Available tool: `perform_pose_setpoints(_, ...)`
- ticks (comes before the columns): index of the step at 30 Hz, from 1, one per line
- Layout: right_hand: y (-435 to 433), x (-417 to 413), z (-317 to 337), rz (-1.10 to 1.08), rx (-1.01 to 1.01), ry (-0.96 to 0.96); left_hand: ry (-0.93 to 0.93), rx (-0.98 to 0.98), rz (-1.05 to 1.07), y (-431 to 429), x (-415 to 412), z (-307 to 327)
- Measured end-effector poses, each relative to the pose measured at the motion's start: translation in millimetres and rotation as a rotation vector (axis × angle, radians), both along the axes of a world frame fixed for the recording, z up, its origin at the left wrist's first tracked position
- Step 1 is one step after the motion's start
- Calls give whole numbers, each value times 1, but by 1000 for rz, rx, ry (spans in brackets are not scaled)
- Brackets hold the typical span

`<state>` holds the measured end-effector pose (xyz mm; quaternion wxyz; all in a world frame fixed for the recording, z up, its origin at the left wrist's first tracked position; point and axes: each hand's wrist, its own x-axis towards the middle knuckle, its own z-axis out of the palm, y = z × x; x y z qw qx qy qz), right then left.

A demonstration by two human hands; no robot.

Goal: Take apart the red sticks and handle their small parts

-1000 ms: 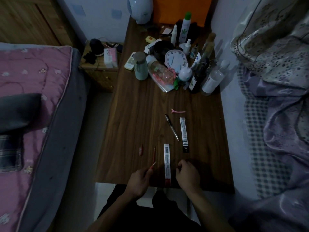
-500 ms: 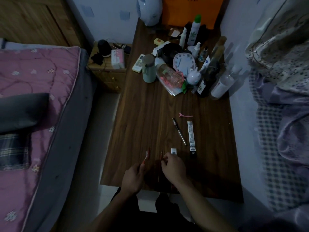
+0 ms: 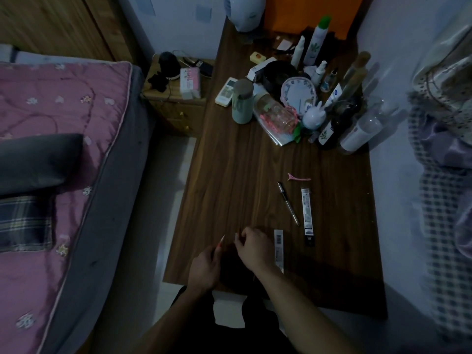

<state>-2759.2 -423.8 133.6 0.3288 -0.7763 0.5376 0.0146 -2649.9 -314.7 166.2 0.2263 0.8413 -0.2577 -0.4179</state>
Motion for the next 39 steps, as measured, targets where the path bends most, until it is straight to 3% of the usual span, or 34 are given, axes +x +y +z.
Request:
perform_pose_setpoints(8,4,15,-1,48,-34,103,-4,9,-4,4,3,3)
perform_pose_setpoints(13,1,5,7,16,9,59,36,-10,17,5,2,12)
perform_pose_setpoints(16,-1,-7,16,-65,142,-57,36,-45,3,4,-1,19)
perform_pose_setpoints(26,-11,-67,75,-530,675,-719,19,-239,-189,4,-28,55)
perform_pose_setpoints(39,-10,-95,112,-489,650,-895,-37,-351,-353,-6,-58,99)
